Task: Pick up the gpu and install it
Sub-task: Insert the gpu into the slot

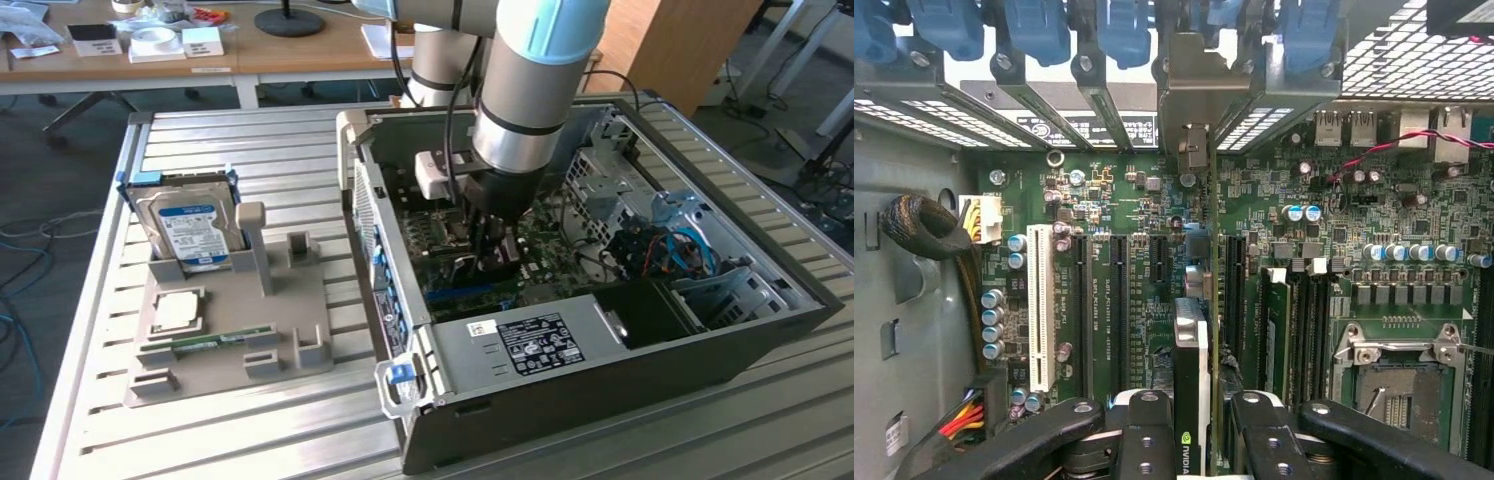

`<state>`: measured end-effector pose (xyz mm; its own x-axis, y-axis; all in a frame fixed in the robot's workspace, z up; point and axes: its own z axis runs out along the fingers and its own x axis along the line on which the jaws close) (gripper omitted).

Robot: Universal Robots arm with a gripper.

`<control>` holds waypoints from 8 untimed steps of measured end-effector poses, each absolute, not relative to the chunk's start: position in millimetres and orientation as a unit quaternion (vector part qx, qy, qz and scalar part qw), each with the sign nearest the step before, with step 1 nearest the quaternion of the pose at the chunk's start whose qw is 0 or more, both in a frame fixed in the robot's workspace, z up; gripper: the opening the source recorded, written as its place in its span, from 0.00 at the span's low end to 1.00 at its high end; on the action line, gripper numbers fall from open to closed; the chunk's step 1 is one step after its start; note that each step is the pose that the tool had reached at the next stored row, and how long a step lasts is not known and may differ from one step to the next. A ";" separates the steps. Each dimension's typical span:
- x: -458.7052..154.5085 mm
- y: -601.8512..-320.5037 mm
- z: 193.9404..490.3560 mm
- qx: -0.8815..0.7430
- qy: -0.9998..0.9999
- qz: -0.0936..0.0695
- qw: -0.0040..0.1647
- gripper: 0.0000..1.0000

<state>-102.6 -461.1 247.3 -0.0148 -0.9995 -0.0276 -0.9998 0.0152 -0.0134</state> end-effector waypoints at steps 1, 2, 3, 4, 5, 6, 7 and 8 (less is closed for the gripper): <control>-102.6 -461.1 247.2 -0.702 0.712 0.005 0.015 0.27; -102.6 -461.1 247.3 -0.702 0.712 0.005 0.015 0.27; -102.6 -461.1 247.3 -0.702 0.712 0.005 0.015 0.27; -102.6 -461.2 247.2 -0.702 0.712 0.005 0.014 0.27; -102.6 -461.1 246.6 -0.702 0.712 0.005 0.015 0.27; -102.6 -461.1 246.5 -0.702 0.712 0.005 0.015 0.27; -102.6 -461.1 246.5 -0.702 0.712 0.005 0.014 0.27; -102.7 -461.2 246.5 -0.702 0.712 0.005 0.014 0.27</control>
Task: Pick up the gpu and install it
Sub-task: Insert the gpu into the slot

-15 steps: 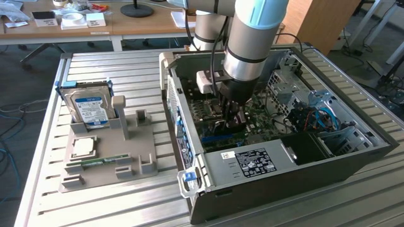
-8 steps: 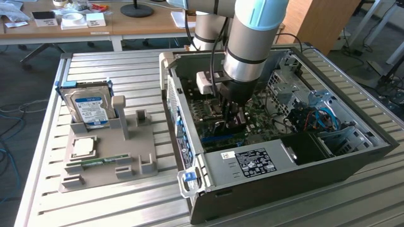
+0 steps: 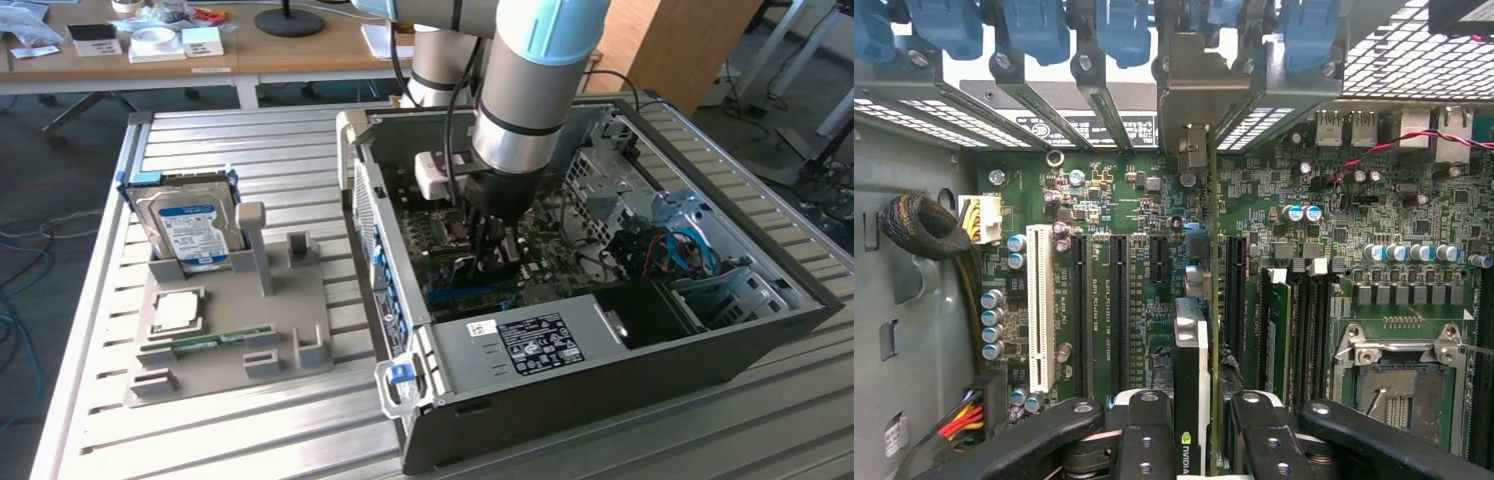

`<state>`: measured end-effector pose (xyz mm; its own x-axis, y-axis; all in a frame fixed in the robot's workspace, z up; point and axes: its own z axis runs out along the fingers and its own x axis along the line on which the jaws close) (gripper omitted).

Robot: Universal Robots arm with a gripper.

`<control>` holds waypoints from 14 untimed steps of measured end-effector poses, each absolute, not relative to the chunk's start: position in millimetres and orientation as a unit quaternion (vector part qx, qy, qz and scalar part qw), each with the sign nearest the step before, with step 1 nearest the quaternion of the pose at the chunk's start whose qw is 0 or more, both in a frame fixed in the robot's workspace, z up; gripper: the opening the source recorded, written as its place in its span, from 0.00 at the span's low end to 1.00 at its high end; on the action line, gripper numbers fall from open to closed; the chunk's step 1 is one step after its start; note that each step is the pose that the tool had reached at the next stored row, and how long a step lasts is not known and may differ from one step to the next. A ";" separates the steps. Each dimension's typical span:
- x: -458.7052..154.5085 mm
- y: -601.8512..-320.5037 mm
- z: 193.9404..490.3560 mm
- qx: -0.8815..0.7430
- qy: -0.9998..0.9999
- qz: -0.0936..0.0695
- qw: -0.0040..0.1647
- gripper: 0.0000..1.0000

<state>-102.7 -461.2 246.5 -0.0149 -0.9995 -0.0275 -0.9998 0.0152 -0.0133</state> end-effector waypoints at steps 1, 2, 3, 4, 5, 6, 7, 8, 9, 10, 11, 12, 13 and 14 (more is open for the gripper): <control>-102.6 -461.2 246.5 -0.702 0.712 0.005 0.014 0.27; -102.6 -461.1 246.5 -0.702 0.712 0.005 0.014 0.27; -102.6 -461.1 246.4 -0.702 0.712 0.005 0.015 0.27; -102.7 -461.1 246.5 -0.702 0.712 0.005 0.014 0.27; -102.9 -461.1 246.4 -0.702 0.712 0.005 0.015 0.27; -103.1 -461.1 246.4 -0.702 0.712 0.005 0.015 0.27; -103.3 -461.1 246.3 -0.702 0.712 0.005 0.015 0.27; -103.4 -461.1 246.4 -0.702 0.712 0.005 0.015 0.27; -103.6 -461.1 246.4 -0.702 0.712 0.005 0.015 0.27; -103.7 -461.1 246.4 -0.702 0.712 0.005 0.015 0.27; -103.7 -461.1 246.4 -0.702 0.712 0.005 0.015 0.27; -103.7 -461.1 246.4 -0.702 0.712 0.005 0.015 0.27; -103.8 -461.2 246.3 -0.702 0.712 0.005 0.015 0.27; -103.8 -461.2 246.0 -0.702 0.712 0.005 0.014 0.27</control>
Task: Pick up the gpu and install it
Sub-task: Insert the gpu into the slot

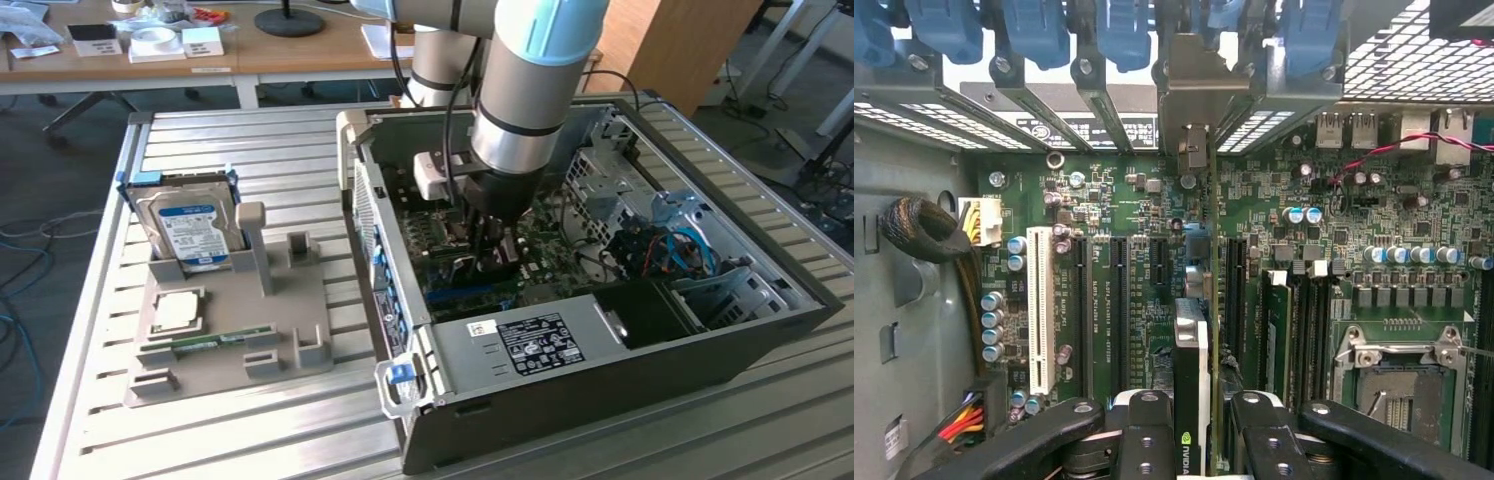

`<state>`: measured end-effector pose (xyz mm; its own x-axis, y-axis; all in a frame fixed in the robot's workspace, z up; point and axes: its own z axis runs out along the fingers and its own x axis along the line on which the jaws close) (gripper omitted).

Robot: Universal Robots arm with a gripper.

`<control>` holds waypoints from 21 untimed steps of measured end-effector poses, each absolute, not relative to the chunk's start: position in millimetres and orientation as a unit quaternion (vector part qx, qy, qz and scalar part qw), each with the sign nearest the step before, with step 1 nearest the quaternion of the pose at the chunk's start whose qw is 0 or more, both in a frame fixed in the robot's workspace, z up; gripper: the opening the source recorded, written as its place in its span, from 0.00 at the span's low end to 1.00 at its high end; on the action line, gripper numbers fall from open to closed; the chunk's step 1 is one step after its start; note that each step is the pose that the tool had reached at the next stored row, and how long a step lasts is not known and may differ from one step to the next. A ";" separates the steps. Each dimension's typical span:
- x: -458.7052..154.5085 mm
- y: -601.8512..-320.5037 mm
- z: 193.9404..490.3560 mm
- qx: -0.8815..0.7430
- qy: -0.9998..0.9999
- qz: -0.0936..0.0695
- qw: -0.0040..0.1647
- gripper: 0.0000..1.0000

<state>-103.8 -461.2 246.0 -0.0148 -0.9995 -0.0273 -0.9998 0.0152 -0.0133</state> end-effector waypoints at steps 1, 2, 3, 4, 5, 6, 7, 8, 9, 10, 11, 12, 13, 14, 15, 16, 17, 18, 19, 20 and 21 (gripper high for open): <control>-103.8 -461.2 245.6 -0.702 0.712 0.005 0.014 0.27; -103.8 -461.2 245.0 -0.702 0.712 0.005 0.014 0.27; -103.8 -461.2 244.4 -0.702 0.712 0.005 0.015 0.27; -103.8 -461.2 244.4 -0.702 0.712 0.005 0.015 0.27; -103.8 -461.1 244.4 -0.702 0.712 0.005 0.015 0.27; -103.8 -461.1 244.5 -0.702 0.712 0.005 0.015 0.27; -103.8 -461.1 244.5 -0.702 0.712 0.005 0.015 0.27; -103.8 -461.1 244.5 -0.702 0.712 0.005 0.015 0.27; -103.8 -461.1 244.5 -0.702 0.712 0.005 0.015 0.27; -103.8 -461.1 244.5 -0.702 0.712 0.005 0.015 0.27; -103.8 -461.1 244.5 -0.702 0.712 0.005 0.015 0.27; -103.8 -461.1 244.5 -0.702 0.712 0.005 0.015 0.27; -104.1 -461.1 244.5 -0.702 0.712 0.005 0.015 0.27; -104.5 -461.1 244.4 -0.702 0.712 0.005 0.015 0.27; -104.7 -461.1 244.3 -0.702 0.712 0.005 0.015 0.27; -104.8 -461.1 244.4 -0.702 0.712 0.005 0.015 0.27; -104.8 -461.1 244.3 -0.702 0.712 0.005 0.015 0.27; -104.9 -461.1 244.3 -0.702 0.712 0.005 0.015 0.27; -105.0 -461.2 244.2 -0.702 0.712 0.005 0.015 0.27; -105.0 -461.2 244.2 -0.701 0.713 0.005 0.014 0.27; -105.0 -461.2 244.1 -0.701 0.713 0.005 0.014 0.27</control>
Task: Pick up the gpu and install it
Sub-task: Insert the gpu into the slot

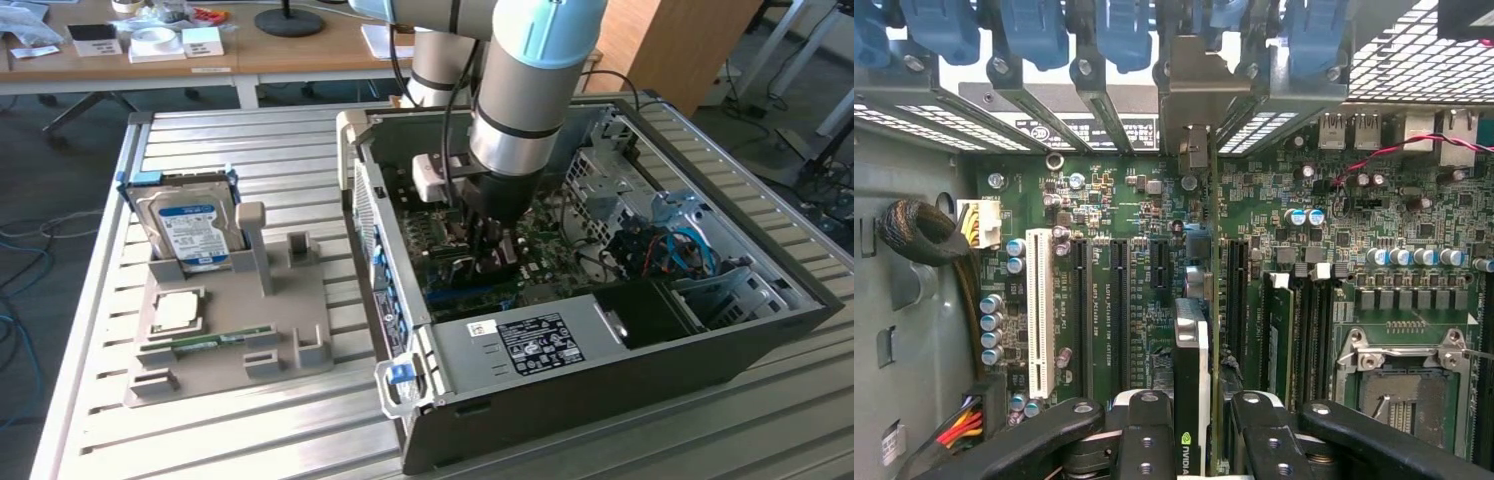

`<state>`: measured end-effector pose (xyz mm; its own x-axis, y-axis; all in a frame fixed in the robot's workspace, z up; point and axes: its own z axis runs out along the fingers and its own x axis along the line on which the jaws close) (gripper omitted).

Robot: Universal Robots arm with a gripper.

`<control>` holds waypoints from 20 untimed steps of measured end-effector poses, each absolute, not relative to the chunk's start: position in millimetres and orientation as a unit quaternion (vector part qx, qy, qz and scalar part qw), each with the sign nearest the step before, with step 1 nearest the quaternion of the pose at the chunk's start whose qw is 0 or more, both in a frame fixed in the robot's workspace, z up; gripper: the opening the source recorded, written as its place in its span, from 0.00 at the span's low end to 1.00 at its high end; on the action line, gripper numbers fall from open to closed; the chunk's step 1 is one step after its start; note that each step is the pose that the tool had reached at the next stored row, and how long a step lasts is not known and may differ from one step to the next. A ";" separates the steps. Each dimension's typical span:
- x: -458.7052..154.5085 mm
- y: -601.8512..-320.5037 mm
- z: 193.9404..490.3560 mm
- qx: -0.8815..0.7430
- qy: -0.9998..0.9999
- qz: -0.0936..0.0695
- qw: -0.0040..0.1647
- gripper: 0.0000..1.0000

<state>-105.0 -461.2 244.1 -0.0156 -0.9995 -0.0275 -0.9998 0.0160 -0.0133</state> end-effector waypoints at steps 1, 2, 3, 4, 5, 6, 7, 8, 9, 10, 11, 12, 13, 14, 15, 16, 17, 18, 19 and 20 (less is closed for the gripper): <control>-105.1 -461.2 244.0 -0.701 0.713 0.005 0.014 0.27; -105.0 -461.2 244.0 -0.701 0.713 0.005 0.014 0.27; -105.0 -461.1 244.0 -0.701 0.713 0.005 0.014 0.27; -105.1 -461.1 244.0 -0.701 0.713 0.005 0.015 0.27; -105.1 -461.1 244.0 -0.701 0.713 0.005 0.015 0.27; -105.1 -460.9 243.9 -0.701 0.713 0.005 0.015 0.27; -105.1 -460.8 243.8 -0.701 0.713 0.005 0.015 0.27; -105.1 -460.7 243.9 -0.701 0.713 0.005 0.014 0.27; -105.1 -460.6 243.9 -0.701 0.713 0.005 0.014 0.27; -105.1 -460.5 243.9 -0.701 0.713 0.005 0.014 0.27; -105.1 -460.5 243.8 -0.701 0.713 0.005 0.014 0.27; -105.1 -460.4 243.7 -0.701 0.713 0.005 0.014 0.27; -105.1 -460.4 243.7 -0.701 0.713 0.005 0.014 0.27; -105.1 -460.4 243.8 -0.701 0.713 0.005 0.014 0.27; -105.1 -460.4 243.7 -0.701 0.713 0.005 0.015 0.27; -105.1 -460.4 243.7 -0.701 0.713 0.005 0.014 0.27; -105.1 -460.3 243.8 -0.701 0.713 0.005 0.014 0.27; -105.1 -460.3 243.8 -0.701 0.713 0.005 0.014 0.27; -105.1 -460.2 243.8 -0.701 0.713 0.005 0.014 0.27; -105.1 -460.1 243.8 -0.701 0.713 0.005 0.014 0.27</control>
